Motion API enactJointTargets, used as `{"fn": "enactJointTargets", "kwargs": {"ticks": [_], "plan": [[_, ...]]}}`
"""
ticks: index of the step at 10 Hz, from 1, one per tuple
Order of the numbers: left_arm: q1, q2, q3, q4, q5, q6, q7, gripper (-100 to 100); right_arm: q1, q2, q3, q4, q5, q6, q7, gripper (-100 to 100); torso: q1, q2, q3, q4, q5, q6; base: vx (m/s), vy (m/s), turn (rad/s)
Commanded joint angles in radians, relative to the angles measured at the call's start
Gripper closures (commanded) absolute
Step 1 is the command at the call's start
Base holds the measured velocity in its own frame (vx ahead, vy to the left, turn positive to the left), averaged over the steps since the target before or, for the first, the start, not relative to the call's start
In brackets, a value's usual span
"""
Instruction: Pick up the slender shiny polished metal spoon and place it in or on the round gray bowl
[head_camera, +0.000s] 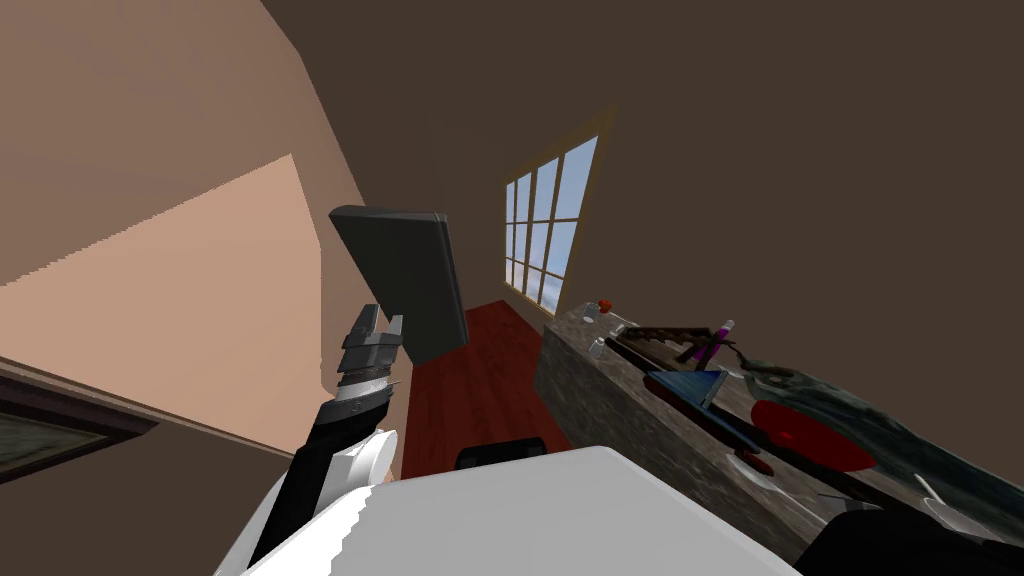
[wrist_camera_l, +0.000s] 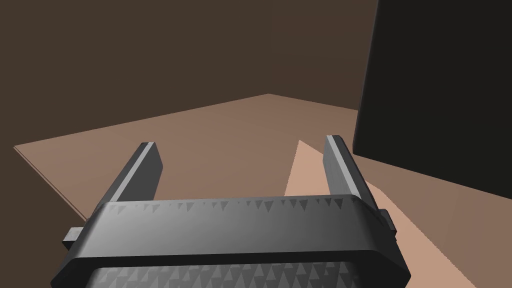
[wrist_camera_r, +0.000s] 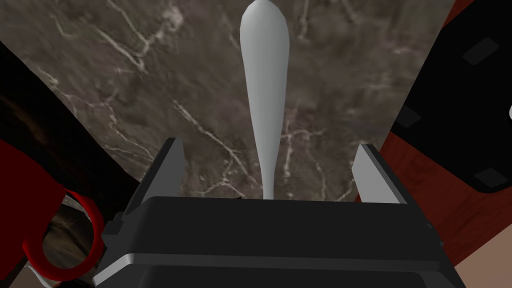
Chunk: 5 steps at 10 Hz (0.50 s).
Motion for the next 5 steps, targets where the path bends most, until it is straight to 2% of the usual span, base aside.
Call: {"fn": "enactJointTargets", "kwargs": {"ticks": [1, 5], "plan": [[0.0, 0.0, 0.0, 0.0, 0.0, 0.0, 0.0, 0, 0.0, 0.0, 0.0, 0.0, 0.0, 0.0, 0.0, 100, 0.0, 0.0, 0.0, 0.0, 0.0, 0.0, 0.0, 0.0, 0.0], [0.0, 0.0, 0.0, 0.0, 0.0, 0.0, 0.0, 0, 0.0, -0.001, -0.001, 0.0, 0.0, 0.0, 0.001, 100, 0.0, 0.0, 0.0, 0.0, -0.001, 0.0, 0.0, 0.0, 0.0]]}}
